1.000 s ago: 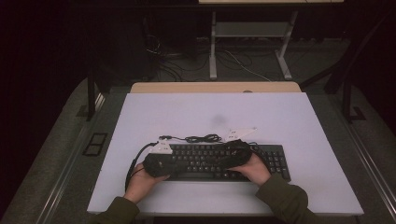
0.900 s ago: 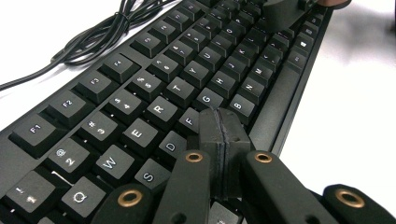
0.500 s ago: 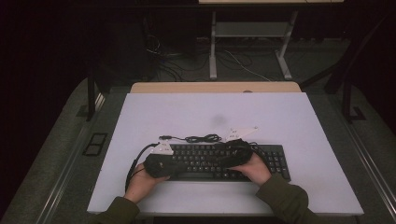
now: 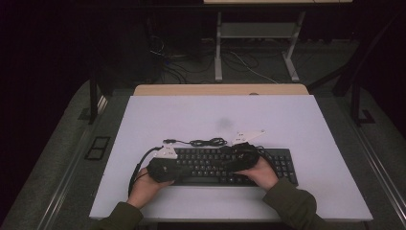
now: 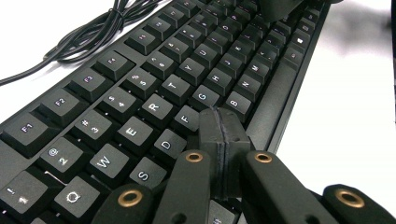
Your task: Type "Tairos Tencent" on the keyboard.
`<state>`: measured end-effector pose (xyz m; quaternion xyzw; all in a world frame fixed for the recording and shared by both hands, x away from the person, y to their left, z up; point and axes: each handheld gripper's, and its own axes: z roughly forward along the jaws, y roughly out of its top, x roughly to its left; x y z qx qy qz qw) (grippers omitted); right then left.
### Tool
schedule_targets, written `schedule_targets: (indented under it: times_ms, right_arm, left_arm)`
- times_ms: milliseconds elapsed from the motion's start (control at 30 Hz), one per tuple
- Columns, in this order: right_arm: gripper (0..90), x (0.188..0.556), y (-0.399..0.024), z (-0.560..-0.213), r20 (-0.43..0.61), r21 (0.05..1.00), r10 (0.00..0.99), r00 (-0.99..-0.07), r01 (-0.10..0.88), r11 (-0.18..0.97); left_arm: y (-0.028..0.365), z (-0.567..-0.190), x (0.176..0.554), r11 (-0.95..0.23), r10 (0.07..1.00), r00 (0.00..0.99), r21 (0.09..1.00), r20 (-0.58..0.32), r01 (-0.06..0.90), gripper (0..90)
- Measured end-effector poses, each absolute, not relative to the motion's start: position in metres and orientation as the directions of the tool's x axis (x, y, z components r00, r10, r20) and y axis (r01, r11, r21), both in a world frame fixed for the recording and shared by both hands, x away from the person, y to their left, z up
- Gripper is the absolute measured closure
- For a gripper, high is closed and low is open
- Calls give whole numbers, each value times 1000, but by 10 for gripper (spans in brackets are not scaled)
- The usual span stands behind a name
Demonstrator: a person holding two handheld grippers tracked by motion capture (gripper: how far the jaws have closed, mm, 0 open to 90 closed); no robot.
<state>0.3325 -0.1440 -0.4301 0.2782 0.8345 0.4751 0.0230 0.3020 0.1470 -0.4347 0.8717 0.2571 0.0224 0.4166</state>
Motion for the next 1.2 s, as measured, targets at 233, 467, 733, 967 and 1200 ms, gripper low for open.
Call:
schedule_targets:
  times_ms: [233,467,733,967,1200]
  right_arm:
    - [344,332,-144,-430,226,805,486,-844,442,395]
    - [344,332,-143,-430,224,806,486,-845,441,395]
    - [344,332,-143,-430,225,804,486,-844,442,397]
    - [344,332,-143,-431,225,804,486,-844,443,397]
    - [344,332,-143,-431,225,803,488,-843,444,398]
  left_arm:
    - [148,-430,302,-509,471,866,750,-169,423,889]
    - [151,-426,304,-489,486,858,763,-164,423,889]
    - [155,-423,310,-476,513,844,768,-154,429,890]
    - [159,-424,320,-461,547,824,769,-147,443,890]
    - [158,-427,327,-455,568,811,767,-141,452,891]
